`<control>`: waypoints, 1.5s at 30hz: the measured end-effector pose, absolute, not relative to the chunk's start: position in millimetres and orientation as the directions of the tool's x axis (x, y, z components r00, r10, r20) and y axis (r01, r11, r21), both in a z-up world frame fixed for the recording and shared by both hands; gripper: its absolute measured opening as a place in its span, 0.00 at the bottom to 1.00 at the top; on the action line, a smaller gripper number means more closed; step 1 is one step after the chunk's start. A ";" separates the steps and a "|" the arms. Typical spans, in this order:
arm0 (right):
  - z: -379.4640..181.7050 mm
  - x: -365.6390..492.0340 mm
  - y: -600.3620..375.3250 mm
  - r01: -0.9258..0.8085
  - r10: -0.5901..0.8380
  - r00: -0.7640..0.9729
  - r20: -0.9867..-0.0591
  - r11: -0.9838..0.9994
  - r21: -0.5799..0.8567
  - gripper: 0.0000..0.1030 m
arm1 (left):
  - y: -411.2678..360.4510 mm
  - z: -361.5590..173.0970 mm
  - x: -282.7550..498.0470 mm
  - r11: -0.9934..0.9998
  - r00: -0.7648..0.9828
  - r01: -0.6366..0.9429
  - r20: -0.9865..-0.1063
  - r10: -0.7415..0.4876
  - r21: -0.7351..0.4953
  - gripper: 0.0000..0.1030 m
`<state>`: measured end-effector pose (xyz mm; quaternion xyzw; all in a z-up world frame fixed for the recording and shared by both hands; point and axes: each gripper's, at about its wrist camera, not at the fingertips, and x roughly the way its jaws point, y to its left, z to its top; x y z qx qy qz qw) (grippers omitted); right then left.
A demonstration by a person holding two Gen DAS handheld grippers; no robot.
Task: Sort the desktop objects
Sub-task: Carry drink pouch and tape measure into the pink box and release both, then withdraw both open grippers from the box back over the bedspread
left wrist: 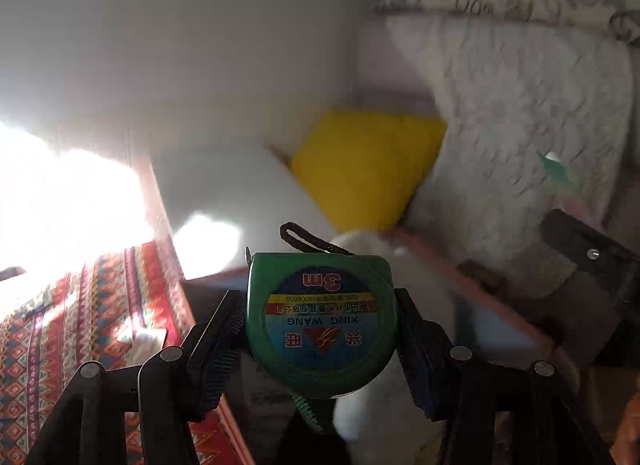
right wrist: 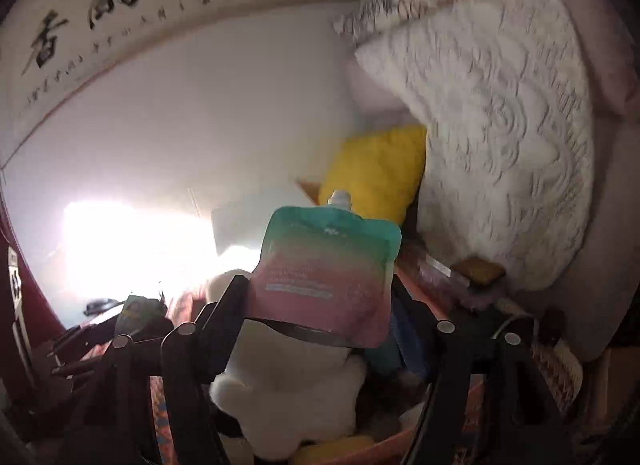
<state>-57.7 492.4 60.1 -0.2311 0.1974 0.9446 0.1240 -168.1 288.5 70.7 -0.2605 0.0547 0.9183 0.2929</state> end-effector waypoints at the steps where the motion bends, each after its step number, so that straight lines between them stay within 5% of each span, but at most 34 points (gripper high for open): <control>1: 45.3 -68.1 501.2 -0.336 0.100 -0.831 -0.546 -0.874 0.351 0.84 | 288.6 60.3 -181.7 -0.828 -0.673 -0.557 -0.546 0.499 -0.071 0.60; 4: 28.8 -77.1 516.4 -0.342 0.026 -0.809 -0.588 -0.833 0.435 0.88 | 274.4 46.6 -204.3 -0.820 -0.615 -0.547 -0.582 0.532 -0.171 0.69; 10: 51.6 -62.1 503.7 -0.294 0.025 -0.870 -0.493 -0.829 0.476 0.97 | 191.2 70.7 -205.9 -0.853 -0.707 -0.439 -0.479 0.521 -0.280 0.87; 23: 116.9 -59.4 351.1 0.062 -0.182 -0.958 -0.220 -0.886 0.460 0.99 | -1.9 15.5 -130.7 -0.985 -0.762 -0.118 -0.625 0.170 -0.124 0.89; 35: 98.0 -103.3 189.5 0.256 -0.368 -0.861 -0.351 -0.910 0.325 0.99 | -145.2 7.0 -107.2 -0.987 -0.769 0.078 -0.638 0.032 -0.143 0.90; 45: 53.0 -147.8 152.5 0.255 -0.407 -0.789 -0.460 -0.899 0.357 0.99 | -184.2 -39.1 -149.9 -0.959 -0.724 0.119 -0.683 0.094 -0.259 0.90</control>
